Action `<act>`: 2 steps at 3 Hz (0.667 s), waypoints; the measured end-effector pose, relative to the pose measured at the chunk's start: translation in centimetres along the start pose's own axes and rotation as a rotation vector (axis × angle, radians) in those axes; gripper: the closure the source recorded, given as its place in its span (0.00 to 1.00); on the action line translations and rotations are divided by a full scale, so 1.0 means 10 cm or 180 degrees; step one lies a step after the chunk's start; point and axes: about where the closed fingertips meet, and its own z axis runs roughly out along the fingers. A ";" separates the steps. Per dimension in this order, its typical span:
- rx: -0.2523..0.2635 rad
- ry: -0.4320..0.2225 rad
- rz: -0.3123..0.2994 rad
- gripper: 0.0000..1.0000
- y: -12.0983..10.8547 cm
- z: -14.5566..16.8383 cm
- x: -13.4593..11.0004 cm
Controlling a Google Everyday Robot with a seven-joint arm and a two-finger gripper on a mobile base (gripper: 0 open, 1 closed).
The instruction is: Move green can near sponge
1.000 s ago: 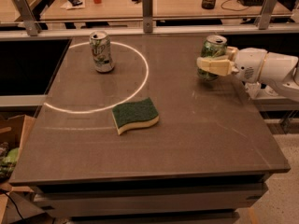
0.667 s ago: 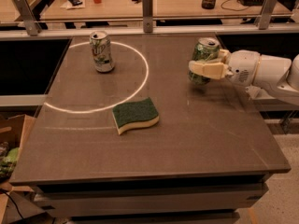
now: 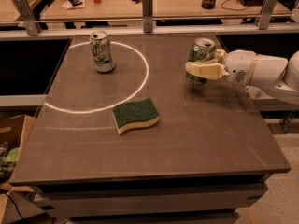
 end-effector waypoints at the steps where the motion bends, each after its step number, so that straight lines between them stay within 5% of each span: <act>1: -0.0112 0.0000 -0.0076 1.00 0.16 0.10 -0.01; 2: -0.0234 -0.0036 -0.0098 1.00 0.32 0.21 -0.02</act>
Offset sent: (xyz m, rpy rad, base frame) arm -0.0314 0.0468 0.0018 0.0164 -0.0394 0.1096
